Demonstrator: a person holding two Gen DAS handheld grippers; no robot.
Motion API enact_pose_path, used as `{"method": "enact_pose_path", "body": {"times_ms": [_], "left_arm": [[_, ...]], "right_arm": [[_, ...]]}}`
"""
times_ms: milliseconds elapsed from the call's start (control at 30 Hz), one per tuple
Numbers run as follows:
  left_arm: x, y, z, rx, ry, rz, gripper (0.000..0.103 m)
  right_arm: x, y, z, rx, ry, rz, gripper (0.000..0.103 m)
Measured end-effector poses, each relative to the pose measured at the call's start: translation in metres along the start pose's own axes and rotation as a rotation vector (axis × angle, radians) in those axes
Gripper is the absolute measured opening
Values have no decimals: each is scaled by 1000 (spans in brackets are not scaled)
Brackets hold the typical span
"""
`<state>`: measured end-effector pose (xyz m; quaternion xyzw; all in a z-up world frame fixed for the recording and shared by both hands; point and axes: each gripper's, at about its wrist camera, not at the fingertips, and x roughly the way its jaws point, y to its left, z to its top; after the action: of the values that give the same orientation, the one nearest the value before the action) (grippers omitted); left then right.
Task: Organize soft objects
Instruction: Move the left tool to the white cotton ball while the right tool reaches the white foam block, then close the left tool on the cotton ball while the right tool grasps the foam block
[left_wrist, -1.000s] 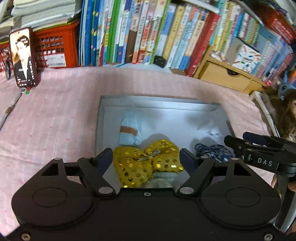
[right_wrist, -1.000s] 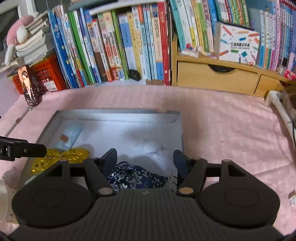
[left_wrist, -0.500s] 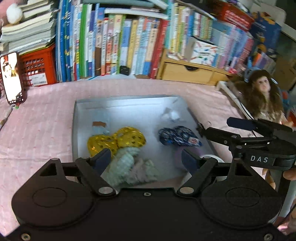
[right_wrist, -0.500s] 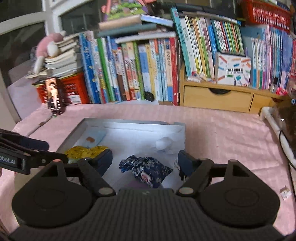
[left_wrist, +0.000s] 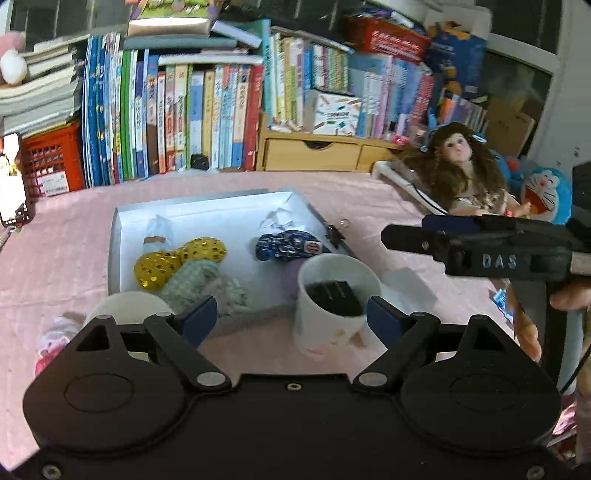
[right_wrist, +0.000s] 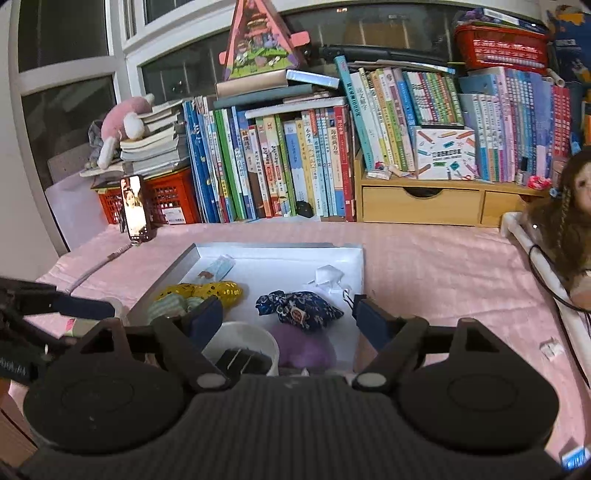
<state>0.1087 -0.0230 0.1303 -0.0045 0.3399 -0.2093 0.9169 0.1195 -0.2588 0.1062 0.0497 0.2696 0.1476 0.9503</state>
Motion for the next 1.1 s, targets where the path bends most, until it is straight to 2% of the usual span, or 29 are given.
{"method": "enact_pose_path", "body": {"times_ms": [267, 433, 567, 833, 1100], "left_arm": [[-13, -40, -48, 58, -82, -6, 90], [-2, -67, -80, 115, -109, 5, 94], [11, -85, -99, 123, -132, 36, 96], [29, -106, -110, 132, -226, 81, 102], [45, -117, -114, 89, -232, 19, 99]], "right_arm": [[-18, -11, -32, 49, -40, -72, 88], [-20, -23, -52, 92, -35, -93, 88], [-21, -32, -67, 117, -37, -119, 88], [-22, -44, -88, 106, -34, -152, 84], [-19, -51, -86, 134, -19, -107, 79]]}}
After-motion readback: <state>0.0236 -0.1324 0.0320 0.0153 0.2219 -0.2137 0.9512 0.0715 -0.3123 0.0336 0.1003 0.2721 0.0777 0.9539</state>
